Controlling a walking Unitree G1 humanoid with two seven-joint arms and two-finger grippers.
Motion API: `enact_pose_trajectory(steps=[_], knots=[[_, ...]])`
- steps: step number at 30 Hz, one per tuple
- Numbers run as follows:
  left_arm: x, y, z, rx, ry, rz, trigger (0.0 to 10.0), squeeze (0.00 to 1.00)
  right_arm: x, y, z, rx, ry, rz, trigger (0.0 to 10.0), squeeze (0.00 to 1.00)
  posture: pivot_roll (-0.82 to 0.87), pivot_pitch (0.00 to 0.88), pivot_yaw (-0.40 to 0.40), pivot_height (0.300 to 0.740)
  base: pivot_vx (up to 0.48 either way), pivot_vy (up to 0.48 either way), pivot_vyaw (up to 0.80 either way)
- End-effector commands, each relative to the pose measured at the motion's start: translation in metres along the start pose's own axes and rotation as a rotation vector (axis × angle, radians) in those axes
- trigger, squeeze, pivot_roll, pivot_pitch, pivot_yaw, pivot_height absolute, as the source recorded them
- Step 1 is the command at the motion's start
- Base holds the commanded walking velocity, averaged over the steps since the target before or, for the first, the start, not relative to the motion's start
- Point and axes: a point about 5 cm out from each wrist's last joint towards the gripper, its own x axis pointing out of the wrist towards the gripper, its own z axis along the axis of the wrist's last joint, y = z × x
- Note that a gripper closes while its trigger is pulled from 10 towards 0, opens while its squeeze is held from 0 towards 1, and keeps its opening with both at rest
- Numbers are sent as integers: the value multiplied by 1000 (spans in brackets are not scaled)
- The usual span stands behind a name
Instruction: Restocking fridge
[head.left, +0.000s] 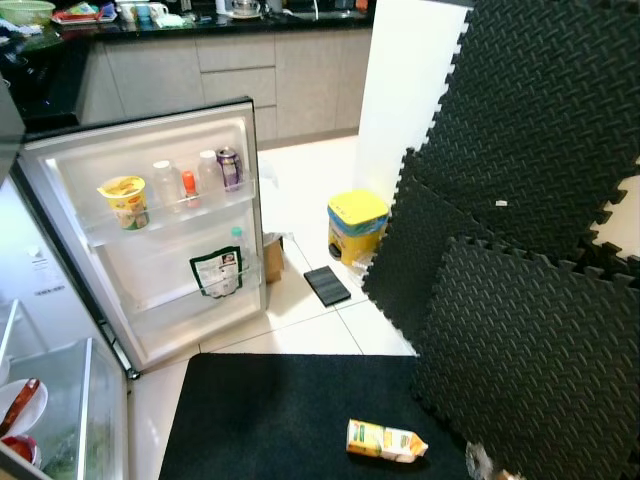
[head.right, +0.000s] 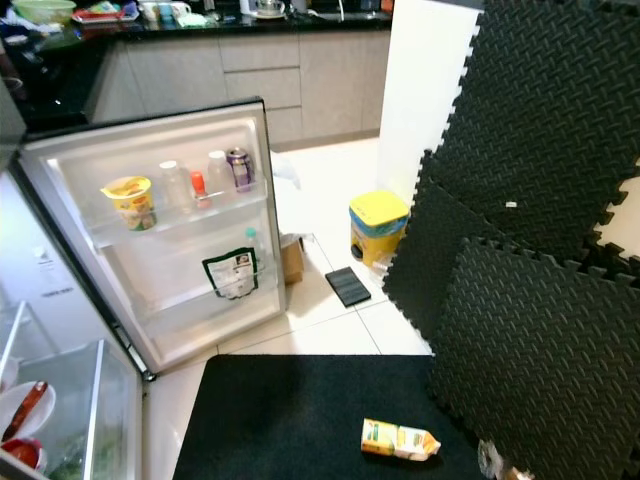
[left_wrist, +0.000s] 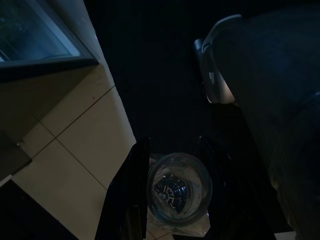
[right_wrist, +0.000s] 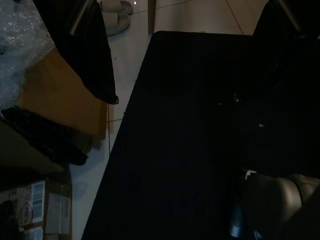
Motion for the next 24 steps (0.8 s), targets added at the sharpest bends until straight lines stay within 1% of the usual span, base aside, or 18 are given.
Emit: enact_pose_trajectory(steps=[1,8,24], knots=[[2,-8,12,-28,-55,-28,10000,0,0,1,2,2,-12,4,10000,0,18,0,-39,740,0,0,0],[2,-10,13,-16,-54,-49,10000,0,0,1,2,7,-13,7,10000,0,18,0,-35,740,0,0,0],[2,-12,12,-12,-52,-64,10000,0,0,1,3,8,-24,8,10000,0,19,0,-36,740,270,0,0]])
